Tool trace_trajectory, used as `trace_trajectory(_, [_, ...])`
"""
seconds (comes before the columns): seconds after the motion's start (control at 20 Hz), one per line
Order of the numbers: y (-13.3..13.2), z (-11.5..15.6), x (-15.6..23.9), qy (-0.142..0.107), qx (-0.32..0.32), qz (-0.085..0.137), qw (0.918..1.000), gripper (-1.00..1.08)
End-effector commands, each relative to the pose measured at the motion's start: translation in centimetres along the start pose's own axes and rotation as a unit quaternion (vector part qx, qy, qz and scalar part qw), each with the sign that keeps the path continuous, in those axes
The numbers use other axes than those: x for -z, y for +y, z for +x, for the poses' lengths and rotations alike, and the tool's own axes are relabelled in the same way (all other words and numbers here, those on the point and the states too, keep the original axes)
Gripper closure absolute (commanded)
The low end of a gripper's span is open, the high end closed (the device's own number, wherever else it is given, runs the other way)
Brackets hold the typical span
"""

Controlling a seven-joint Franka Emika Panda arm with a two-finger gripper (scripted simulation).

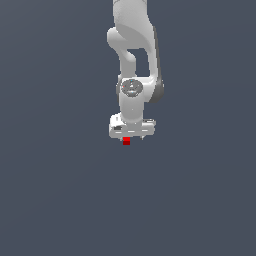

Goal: Pick up the red cube and move it to a goal position.

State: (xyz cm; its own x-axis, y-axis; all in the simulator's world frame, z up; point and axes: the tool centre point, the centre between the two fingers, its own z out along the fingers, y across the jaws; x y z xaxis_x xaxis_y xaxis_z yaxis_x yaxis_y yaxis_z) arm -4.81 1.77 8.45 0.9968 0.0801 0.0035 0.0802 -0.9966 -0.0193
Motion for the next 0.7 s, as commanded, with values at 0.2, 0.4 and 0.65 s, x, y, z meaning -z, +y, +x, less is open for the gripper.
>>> trace_trajectory(0.2, [1.5, -2.4, -4.0, -0.001, 0.010, -0.006, 0.9999, -0.92])
trace_trajectory(0.4, [2.2, -3.2, -5.5, -0.002, 0.014, -0.008, 0.9999, -0.92])
trace_trajectory(0.65, [2.6, -3.6, -6.3, -0.002, 0.016, -0.009, 0.9998, -0.92])
